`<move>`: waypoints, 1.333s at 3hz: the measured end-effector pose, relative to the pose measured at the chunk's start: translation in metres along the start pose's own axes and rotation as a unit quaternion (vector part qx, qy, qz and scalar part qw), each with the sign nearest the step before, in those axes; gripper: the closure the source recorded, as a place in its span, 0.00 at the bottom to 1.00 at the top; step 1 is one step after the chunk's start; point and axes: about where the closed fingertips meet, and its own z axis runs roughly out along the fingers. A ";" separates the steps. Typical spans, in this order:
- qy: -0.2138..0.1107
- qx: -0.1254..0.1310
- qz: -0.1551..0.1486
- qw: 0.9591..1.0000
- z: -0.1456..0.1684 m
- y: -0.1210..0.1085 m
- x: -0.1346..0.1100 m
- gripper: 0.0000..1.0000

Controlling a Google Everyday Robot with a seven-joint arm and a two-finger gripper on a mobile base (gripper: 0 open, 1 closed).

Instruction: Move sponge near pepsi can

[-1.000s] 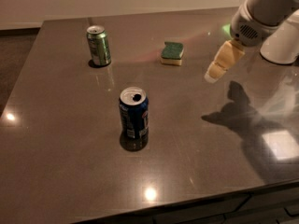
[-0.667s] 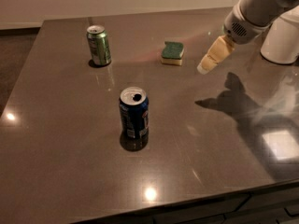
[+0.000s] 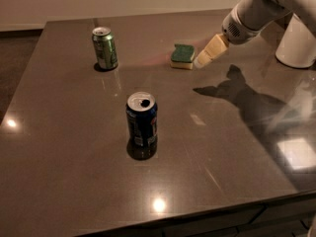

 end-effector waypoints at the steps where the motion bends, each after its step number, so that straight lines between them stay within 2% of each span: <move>1: -0.014 -0.013 0.012 1.000 0.028 0.003 -0.015 0.00; 4: -0.022 -0.054 0.013 0.998 0.087 0.031 -0.038 0.00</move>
Offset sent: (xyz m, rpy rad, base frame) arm 0.0402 0.0567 -0.0449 0.0978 0.0276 0.0304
